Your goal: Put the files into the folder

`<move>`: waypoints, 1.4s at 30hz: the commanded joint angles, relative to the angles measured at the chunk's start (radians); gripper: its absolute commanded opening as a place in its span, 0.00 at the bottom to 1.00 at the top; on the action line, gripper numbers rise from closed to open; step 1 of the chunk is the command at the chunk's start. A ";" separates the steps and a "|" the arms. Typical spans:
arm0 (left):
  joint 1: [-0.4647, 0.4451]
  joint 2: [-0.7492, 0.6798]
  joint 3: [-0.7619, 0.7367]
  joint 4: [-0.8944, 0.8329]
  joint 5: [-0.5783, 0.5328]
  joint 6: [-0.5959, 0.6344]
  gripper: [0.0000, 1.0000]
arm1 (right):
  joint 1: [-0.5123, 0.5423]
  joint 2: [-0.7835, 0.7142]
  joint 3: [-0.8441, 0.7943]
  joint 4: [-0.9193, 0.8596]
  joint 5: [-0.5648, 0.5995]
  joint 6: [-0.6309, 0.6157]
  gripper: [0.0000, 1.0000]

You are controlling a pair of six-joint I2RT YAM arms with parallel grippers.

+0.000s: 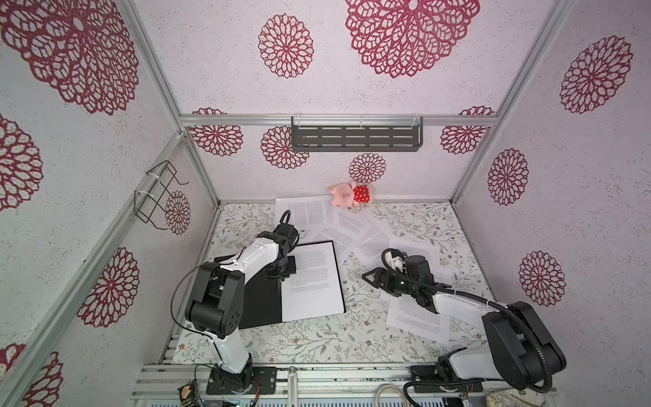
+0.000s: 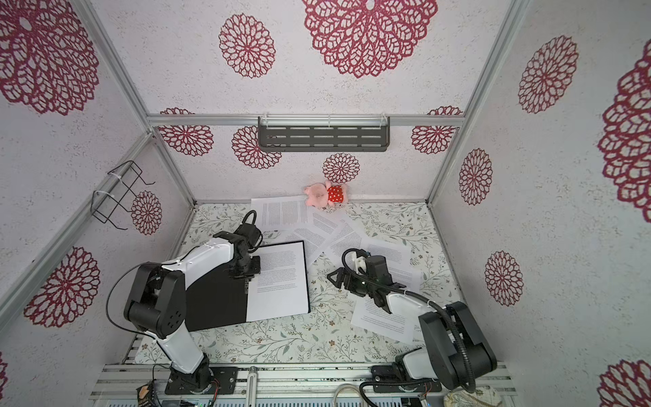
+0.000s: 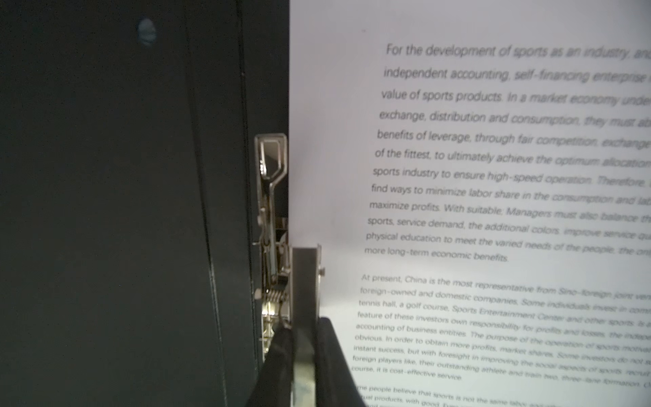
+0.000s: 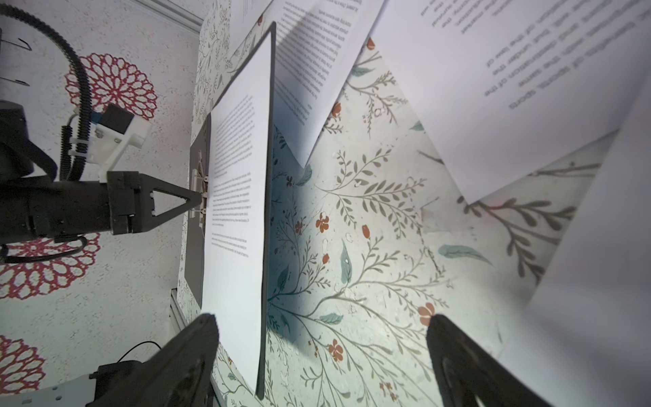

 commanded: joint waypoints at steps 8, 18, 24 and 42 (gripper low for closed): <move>-0.052 -0.051 -0.075 0.018 -0.003 0.002 0.00 | -0.005 -0.073 -0.031 -0.031 0.053 0.011 0.96; -0.072 -0.050 -0.136 0.067 0.003 -0.040 0.03 | -0.004 -0.096 -0.040 -0.045 0.065 0.009 0.96; -0.073 -0.066 -0.135 0.066 0.000 -0.044 0.20 | -0.006 -0.125 -0.016 -0.120 0.107 -0.033 0.97; -0.262 -0.366 -0.001 0.214 0.195 -0.132 0.99 | -0.623 -0.266 -0.010 -0.444 0.287 -0.100 0.99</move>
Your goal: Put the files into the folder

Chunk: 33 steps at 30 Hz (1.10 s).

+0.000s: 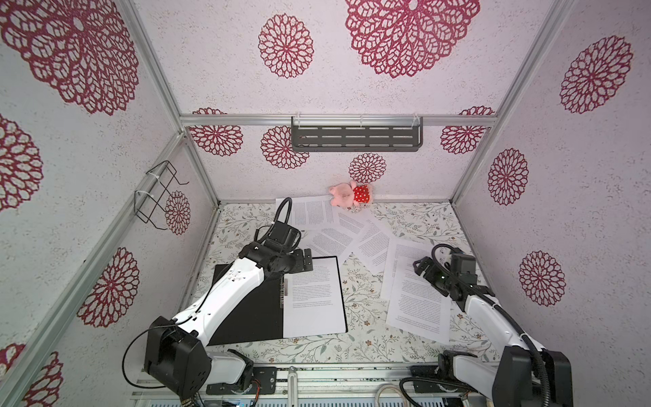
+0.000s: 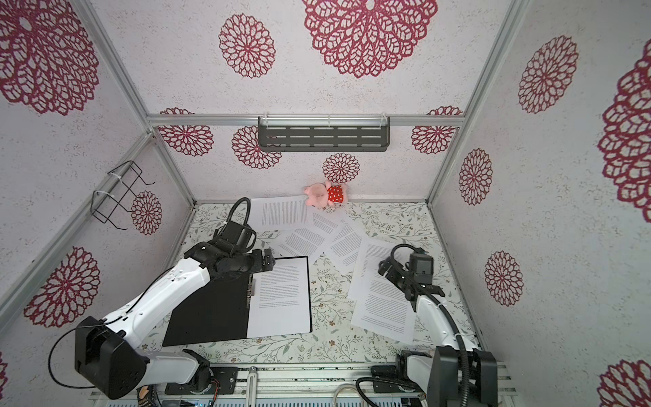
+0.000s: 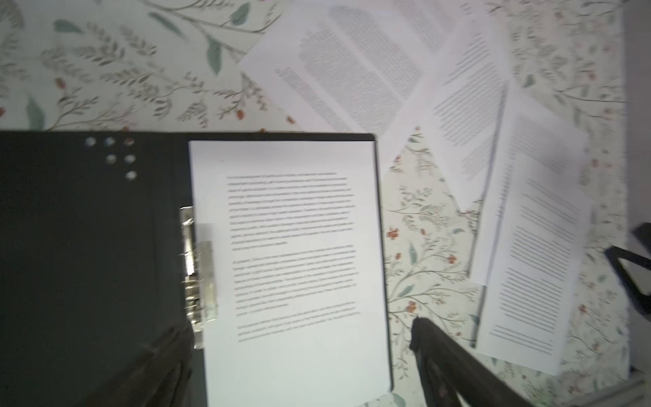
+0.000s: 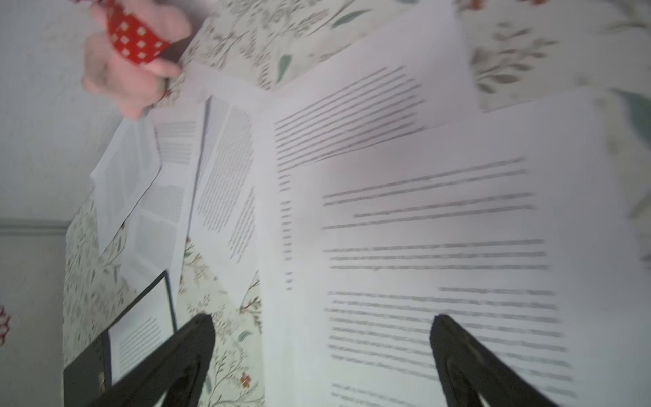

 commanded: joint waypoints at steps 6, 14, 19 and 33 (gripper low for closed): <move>-0.254 0.213 0.159 0.180 0.080 -0.086 0.99 | -0.275 -0.010 -0.087 -0.010 -0.028 0.012 0.99; -0.313 0.344 0.198 0.268 0.126 -0.101 0.99 | -0.341 0.118 -0.141 0.096 -0.221 0.016 0.99; -0.307 0.352 0.203 0.278 0.125 -0.074 0.99 | -0.297 0.178 -0.139 0.115 -0.241 0.032 0.99; -0.237 0.492 0.428 0.087 0.265 -0.092 0.99 | 0.019 0.236 -0.110 0.082 -0.296 0.284 0.98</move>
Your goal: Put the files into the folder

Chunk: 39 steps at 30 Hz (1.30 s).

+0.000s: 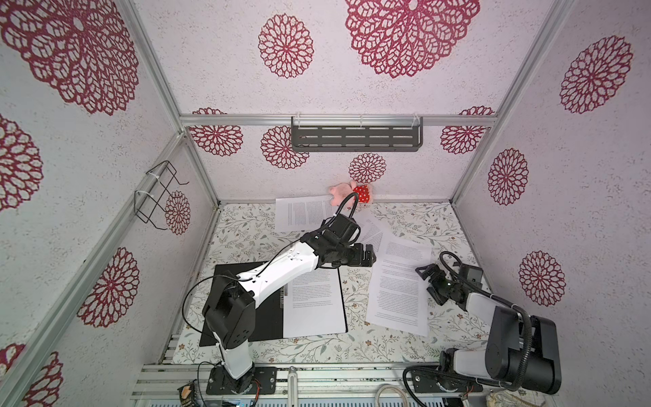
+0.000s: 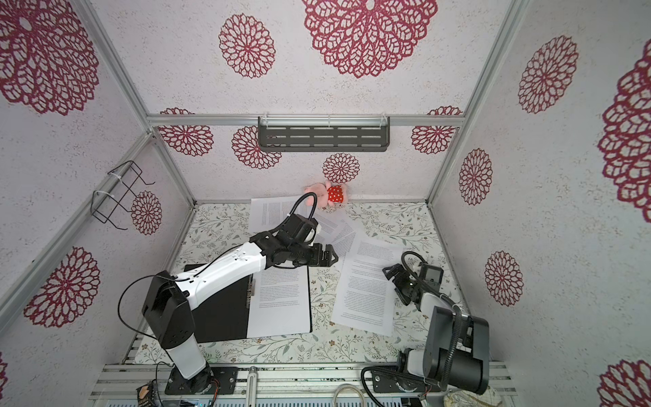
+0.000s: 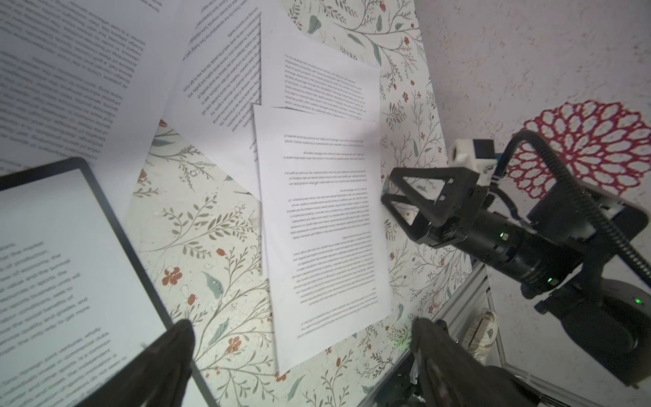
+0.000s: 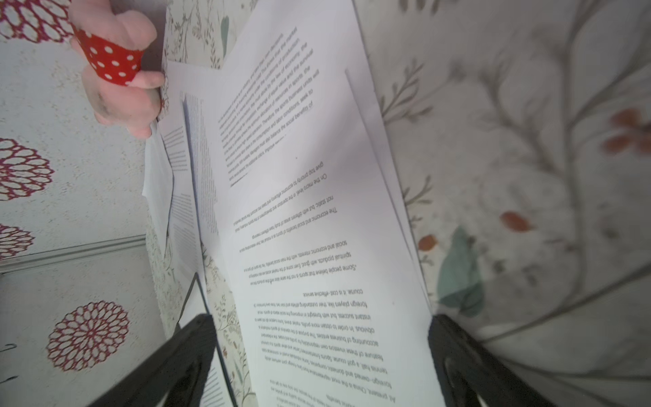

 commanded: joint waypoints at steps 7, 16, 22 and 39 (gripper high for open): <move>-0.006 0.229 0.138 -0.087 0.163 -0.055 0.99 | 0.105 -0.006 0.102 -0.310 0.067 0.010 0.98; -0.053 0.308 -0.007 0.112 0.201 -0.140 0.99 | 0.097 -0.010 0.163 -0.399 0.106 -0.169 0.97; -0.071 0.331 -0.062 0.180 0.204 -0.164 0.99 | 0.098 -0.095 0.092 -0.412 0.063 -0.188 0.96; -0.103 0.436 -0.081 0.155 0.193 -0.119 0.99 | 0.172 -0.077 -0.048 -0.318 0.021 -0.088 0.93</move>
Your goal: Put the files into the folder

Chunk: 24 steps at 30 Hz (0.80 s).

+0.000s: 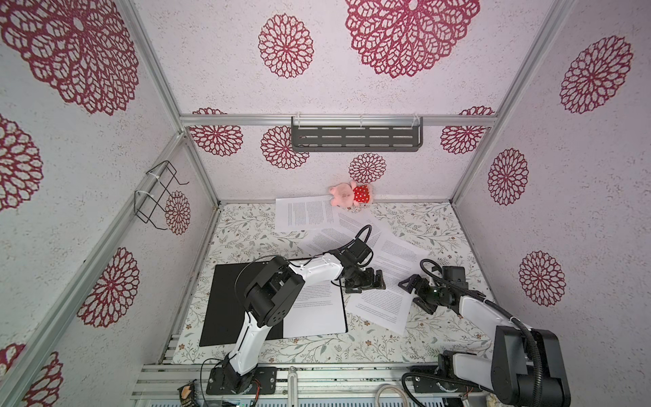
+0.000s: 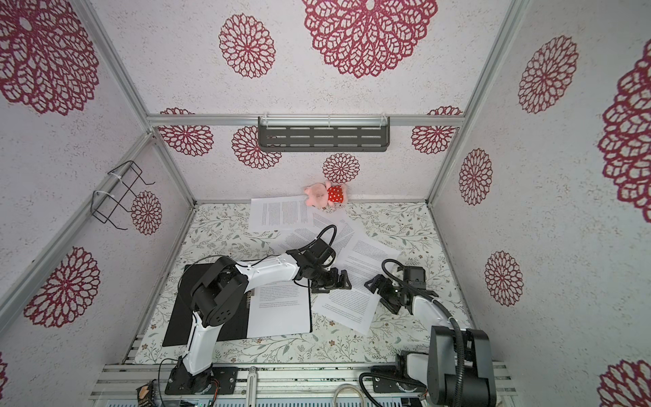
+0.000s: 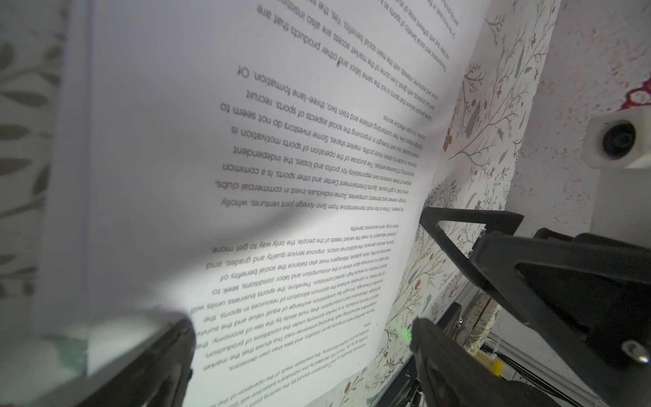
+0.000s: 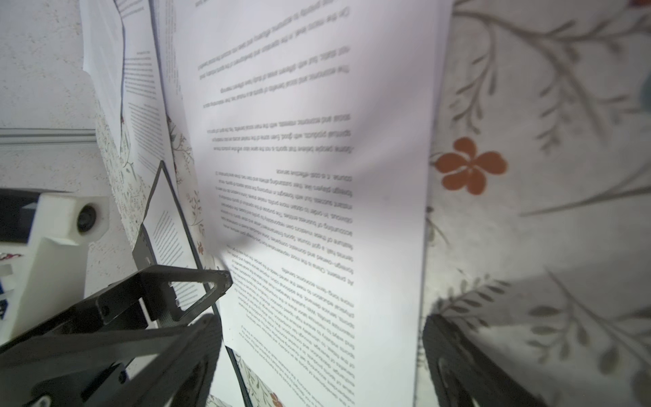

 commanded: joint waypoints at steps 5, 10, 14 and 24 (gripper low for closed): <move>-0.046 0.166 0.038 -0.061 0.004 0.040 0.99 | 0.011 0.010 -0.028 -0.060 0.034 0.052 0.95; -0.038 0.171 0.020 -0.084 -0.004 0.066 0.99 | 0.011 -0.011 -0.004 -0.059 -0.012 0.043 0.96; -0.029 0.168 -0.007 -0.088 -0.016 0.088 0.99 | 0.011 -0.019 0.040 -0.012 -0.079 -0.003 0.98; -0.024 0.179 -0.015 -0.126 -0.002 0.144 0.99 | 0.004 0.084 0.139 0.183 -0.127 -0.048 0.99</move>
